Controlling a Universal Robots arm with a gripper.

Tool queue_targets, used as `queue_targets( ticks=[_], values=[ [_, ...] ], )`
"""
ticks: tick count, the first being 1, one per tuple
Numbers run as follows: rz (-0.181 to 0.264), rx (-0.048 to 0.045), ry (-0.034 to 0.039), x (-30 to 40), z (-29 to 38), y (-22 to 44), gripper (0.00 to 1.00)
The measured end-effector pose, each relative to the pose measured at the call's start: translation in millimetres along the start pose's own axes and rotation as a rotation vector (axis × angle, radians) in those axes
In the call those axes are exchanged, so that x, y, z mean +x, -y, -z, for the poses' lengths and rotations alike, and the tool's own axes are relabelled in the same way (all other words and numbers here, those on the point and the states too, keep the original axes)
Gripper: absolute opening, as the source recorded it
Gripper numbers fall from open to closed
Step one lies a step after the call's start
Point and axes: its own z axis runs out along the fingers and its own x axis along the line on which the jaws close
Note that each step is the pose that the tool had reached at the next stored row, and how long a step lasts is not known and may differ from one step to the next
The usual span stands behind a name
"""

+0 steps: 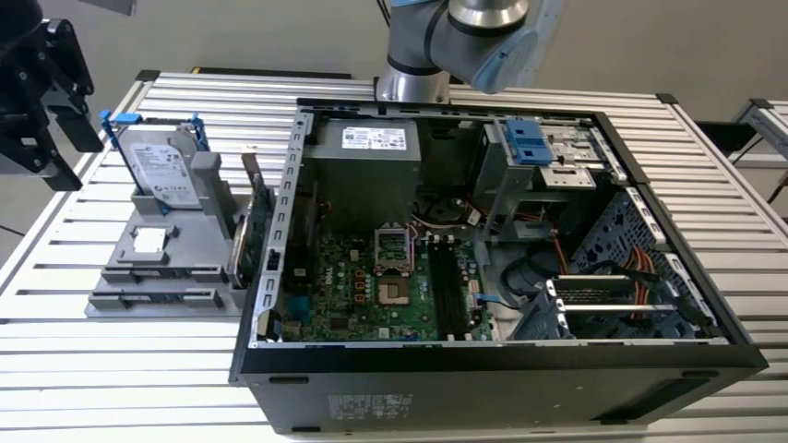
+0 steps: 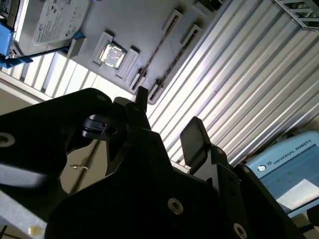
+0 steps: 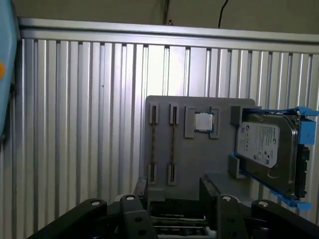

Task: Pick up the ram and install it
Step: 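Pick up the ram and move it above insertion slot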

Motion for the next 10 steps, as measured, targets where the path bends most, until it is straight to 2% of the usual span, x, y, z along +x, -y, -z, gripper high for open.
queue_targets(
  ticks=[10],
  values=[
    [-0.001, 0.0009, 0.0, 0.1, -3.8, 0.0, 0.0]
  ],
)
